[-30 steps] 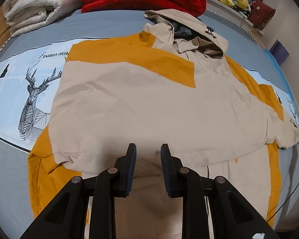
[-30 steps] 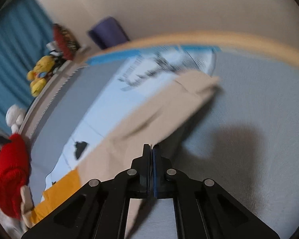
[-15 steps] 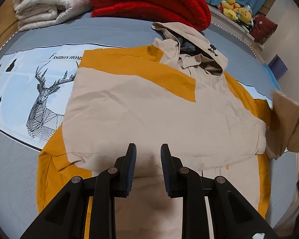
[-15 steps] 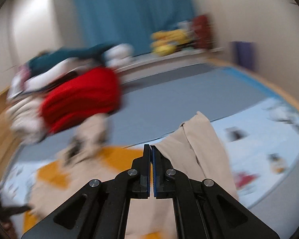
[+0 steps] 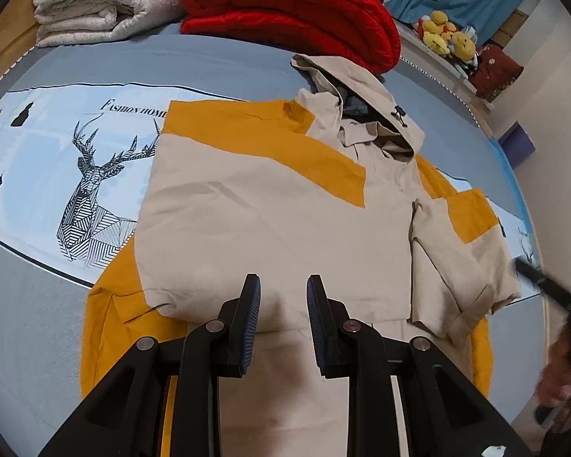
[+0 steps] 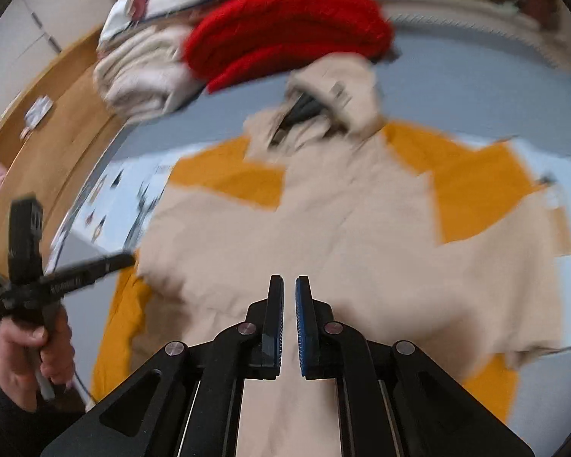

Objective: Fold large clothes

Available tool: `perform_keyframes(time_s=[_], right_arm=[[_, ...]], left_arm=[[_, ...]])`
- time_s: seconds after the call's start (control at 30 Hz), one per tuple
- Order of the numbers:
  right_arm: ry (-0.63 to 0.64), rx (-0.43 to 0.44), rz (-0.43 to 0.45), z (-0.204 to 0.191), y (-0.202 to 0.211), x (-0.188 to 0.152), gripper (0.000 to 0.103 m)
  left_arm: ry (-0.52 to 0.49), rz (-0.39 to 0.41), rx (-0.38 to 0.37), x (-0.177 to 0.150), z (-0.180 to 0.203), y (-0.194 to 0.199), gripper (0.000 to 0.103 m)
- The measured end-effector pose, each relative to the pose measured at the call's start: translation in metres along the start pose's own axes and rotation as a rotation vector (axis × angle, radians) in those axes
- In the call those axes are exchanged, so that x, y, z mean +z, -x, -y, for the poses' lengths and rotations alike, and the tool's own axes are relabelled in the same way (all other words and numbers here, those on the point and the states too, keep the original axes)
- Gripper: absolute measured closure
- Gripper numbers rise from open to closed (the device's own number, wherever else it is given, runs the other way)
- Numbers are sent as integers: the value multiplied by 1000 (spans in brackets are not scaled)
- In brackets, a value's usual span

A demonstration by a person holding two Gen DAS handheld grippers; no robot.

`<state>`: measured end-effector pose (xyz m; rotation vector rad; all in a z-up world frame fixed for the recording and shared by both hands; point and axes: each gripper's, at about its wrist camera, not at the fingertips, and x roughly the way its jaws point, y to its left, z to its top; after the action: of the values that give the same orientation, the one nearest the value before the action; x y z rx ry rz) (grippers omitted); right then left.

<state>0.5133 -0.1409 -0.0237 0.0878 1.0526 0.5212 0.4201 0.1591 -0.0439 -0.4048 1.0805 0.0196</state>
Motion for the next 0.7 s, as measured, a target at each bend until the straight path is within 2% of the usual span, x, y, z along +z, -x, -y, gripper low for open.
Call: perform_keyframes(time_s=[0.1, 0.13, 0.17, 0.23, 0.27, 0.37, 0.43, 0.5, 0.7], right_arm=[[-70, -68, 90, 8, 39, 11, 79], [-116, -100, 127, 14, 53, 8, 68], [-146, -116, 141, 21, 61, 7, 63], [-244, -151, 148, 41, 62, -9, 61], [-268, -156, 131, 52, 60, -12, 61], [-359, -208, -9, 87, 24, -30, 61], [-363, -197, -91, 106, 2, -37, 61], [-374, -215, -130, 120, -6, -44, 61], [-557, -116, -204, 156, -29, -65, 61]], left_arm=[[9, -1, -8, -1, -1, 2, 81], [4, 0, -10, -1, 0, 2, 81], [-6, 0, -9, -2, 2, 3, 81], [-24, 0, -6, -4, 5, 3, 81], [-32, -2, -6, -5, 7, 2, 81], [-47, -7, -5, -7, 12, 0, 81], [-61, -5, -8, -7, 17, -1, 81], [-69, -3, -8, -6, 20, -4, 81], [-93, -18, -18, -8, 32, -14, 81]])
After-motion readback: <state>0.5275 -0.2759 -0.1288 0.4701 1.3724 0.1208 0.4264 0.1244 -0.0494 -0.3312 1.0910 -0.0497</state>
